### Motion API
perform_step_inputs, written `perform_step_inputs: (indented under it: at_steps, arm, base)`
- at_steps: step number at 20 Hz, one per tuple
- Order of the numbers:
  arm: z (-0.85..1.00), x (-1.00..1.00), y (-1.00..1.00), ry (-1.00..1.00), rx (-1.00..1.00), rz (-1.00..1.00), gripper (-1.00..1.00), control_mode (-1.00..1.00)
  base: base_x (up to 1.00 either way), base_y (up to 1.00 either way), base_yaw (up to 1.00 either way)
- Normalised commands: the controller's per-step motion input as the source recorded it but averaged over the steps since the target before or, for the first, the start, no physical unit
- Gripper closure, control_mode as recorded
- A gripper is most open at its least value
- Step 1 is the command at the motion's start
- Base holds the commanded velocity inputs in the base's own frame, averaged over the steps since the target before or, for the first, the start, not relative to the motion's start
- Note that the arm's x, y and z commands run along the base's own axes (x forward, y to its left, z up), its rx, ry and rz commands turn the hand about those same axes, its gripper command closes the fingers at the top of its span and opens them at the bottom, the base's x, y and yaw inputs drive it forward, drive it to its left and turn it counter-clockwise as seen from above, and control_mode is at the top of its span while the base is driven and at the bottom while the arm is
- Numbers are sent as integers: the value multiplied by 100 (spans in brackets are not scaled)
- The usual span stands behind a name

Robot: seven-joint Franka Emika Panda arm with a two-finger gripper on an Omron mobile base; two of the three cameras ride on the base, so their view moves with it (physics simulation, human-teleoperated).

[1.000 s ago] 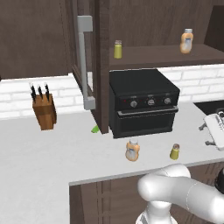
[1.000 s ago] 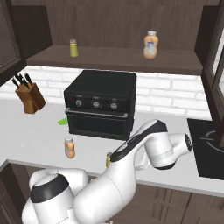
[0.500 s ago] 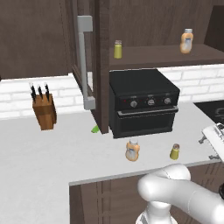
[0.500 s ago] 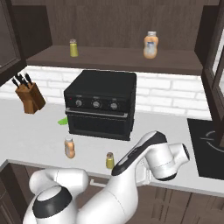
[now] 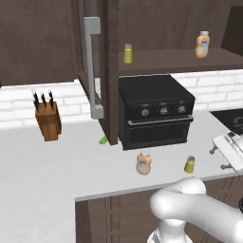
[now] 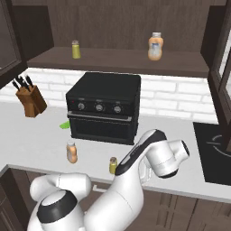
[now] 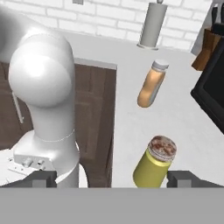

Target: Put the shaker and condiment bottle from the counter next to their counterparts in the cabinet.

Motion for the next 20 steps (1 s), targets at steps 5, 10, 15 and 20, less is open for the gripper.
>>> perform_step_inputs:
  at_steps: [5, 10, 15, 20]
  arm:
    - [0, 0, 2, 0, 0, -1, -100, -100]
    - [1, 0, 23, 0, 5, -10, -100, -100]
    - [0, 0, 12, -1, 3, -7, -100, -100]
    - [-11, 24, 5, 0, 1, 0, -100, -100]
  base:
    - [0, 0, 0]
    - [0, 0, 0]
    - [0, 0, 0]
    - [0, 0, 0]
